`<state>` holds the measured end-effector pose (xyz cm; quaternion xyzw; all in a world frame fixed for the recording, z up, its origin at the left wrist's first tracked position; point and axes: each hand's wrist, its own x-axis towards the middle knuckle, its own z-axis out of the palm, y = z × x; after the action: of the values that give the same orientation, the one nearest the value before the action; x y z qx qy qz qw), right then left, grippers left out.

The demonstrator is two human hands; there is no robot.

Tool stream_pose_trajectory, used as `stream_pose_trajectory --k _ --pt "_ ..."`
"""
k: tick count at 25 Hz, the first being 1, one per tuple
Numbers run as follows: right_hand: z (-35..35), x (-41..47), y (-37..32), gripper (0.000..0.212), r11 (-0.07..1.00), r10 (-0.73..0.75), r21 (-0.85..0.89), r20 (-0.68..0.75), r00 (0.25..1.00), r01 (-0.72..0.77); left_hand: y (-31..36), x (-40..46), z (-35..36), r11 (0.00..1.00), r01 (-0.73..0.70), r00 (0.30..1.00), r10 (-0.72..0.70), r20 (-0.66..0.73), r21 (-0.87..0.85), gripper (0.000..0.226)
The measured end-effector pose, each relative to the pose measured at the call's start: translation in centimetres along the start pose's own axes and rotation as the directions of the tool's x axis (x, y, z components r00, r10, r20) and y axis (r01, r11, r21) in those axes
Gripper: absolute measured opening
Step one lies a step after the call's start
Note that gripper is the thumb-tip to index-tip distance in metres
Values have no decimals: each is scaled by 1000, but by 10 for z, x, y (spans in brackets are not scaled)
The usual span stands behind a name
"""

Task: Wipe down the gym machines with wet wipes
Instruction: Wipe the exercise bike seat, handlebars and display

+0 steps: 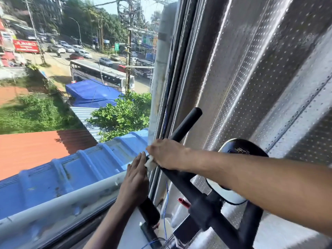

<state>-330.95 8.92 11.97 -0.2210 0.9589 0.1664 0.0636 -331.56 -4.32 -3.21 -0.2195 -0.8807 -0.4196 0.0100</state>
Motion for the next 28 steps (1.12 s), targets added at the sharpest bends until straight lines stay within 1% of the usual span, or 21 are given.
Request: stream_pose_trajectory --k 2,4,6,7,8,10,12,13,14,15,17,18,20,21,22,23,24,25,26,28 --pt "5 -16 -12 27 994 6 -113 45 999 0 -2 -1 2 1000 3 1000 -3 2 -18 61" --pt "5 -41 -13 31 981 -47 -182 108 993 66 -2 -3 1 1000 -2 1000 2 4 -22 63" --pt "-6 -64 -8 31 968 -126 -193 191 974 163 0 -5 1 1000 -8 1000 8 16 7 68" --pt "-16 -71 -4 28 965 -139 -190 224 965 183 1 -5 1 999 -12 1000 11 20 32 71" --pt "-25 -75 1 25 962 -132 -206 225 965 180 0 -4 1 998 -24 1000 23 14 58 76" --pt "-39 -81 16 24 962 -29 -262 189 982 79 3 -3 -2 988 -113 993 114 -1 108 83" --pt "-43 -88 25 29 966 102 -253 176 979 -55 6 -1 -3 939 -303 953 304 23 163 83" --pt "-41 -92 21 34 968 132 -237 195 972 -84 8 2 -3 898 -400 916 398 49 180 81" --pt "-33 -94 14 37 966 131 -246 203 970 -79 9 5 -3 863 -470 883 465 72 188 78" --pt "-24 -97 2 36 964 119 -257 211 970 -62 9 9 -3 839 -511 859 504 86 189 78" --pt "-9 -98 -17 25 967 89 -251 165 982 -45 8 13 -4 833 -523 852 515 92 179 81" --pt "-3 -100 -20 23 968 65 -247 131 989 -31 7 15 -3 831 -528 849 518 99 176 82" --pt "0 -105 -17 26 965 3 -260 84 996 19 6 14 -3 820 -541 841 529 114 187 83" --pt "-4 -107 -9 30 965 9 -262 82 997 13 7 13 -4 817 -544 839 532 115 194 80" --pt "-13 -109 0 32 970 63 -241 95 993 -39 7 12 -4 816 -542 840 532 109 200 77" --pt "-25 -109 11 28 973 162 -185 113 980 -140 8 12 -3 816 -540 842 530 104 208 74" --pt "-39 -108 24 21 957 282 -110 154 947 -268 7 13 -3 815 -537 843 530 98 217 71" --pt "-55 -107 38 15 923 382 -45 210 900 -381 6 13 -2 814 -536 843 530 90 224 69" --pt "-69 -106 53 12 885 451 -18 277 848 -465 5 13 -2 812 -537 842 534 79 228 67" --pt "-86 -105 71 11 827 513 13 395 763 -562 3 14 0 808 -545 835 546 63 224 67"
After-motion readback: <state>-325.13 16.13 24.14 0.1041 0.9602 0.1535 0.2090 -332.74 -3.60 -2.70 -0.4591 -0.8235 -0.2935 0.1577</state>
